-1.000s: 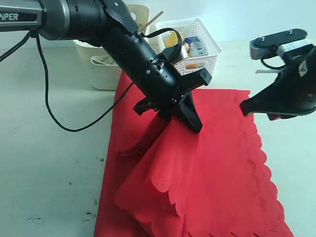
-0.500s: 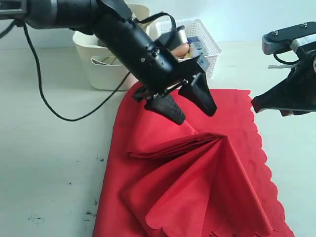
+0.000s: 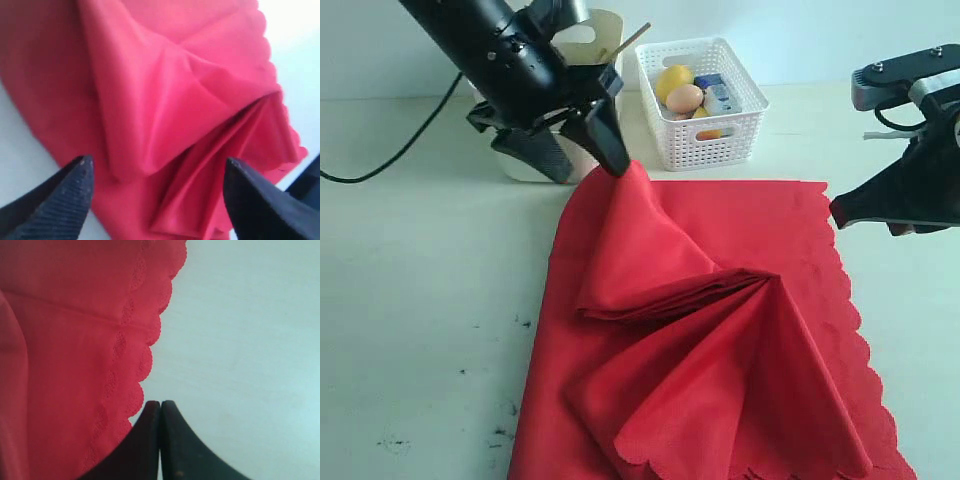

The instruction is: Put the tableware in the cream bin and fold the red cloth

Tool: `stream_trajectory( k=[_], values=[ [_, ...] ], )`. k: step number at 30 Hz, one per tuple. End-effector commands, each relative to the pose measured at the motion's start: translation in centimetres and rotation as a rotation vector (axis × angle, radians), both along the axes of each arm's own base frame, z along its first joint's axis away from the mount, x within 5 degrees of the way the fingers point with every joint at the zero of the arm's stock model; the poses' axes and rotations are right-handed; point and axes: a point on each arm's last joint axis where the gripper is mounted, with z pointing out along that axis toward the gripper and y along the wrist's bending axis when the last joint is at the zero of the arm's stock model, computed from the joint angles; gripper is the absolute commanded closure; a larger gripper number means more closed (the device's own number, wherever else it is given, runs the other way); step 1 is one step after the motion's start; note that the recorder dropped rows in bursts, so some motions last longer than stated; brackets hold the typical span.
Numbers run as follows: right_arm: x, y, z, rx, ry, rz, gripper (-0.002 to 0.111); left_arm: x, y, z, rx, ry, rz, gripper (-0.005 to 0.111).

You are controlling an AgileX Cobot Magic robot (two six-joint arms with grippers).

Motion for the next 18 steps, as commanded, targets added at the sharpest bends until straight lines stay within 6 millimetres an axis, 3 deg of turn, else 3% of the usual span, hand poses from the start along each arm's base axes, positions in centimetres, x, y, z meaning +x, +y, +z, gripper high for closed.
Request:
stream_trajectory(
  k=[1,6,12,15,18],
  values=[
    [0.0,-0.2,0.3,-0.002,-0.013,-0.002,0.108,1.2,1.9,-1.2,0.090,0.013,0.065,0.037],
    [0.1,-0.1,0.3,0.005,-0.027,0.001,0.108,2.6,2.7,-4.3,0.081,0.125,0.149,0.030],
    [0.4,0.0,0.4,0.017,-0.054,0.007,0.108,3.1,1.3,-7.1,-0.017,0.213,0.150,0.028],
    [0.4,0.1,0.4,0.025,-0.063,0.007,0.108,3.3,-0.1,-7.8,-0.160,0.254,0.144,0.028],
    [0.4,0.1,0.4,0.029,-0.064,0.006,0.108,3.6,-1.0,-9.4,-0.146,0.220,0.145,0.028]
  ],
)
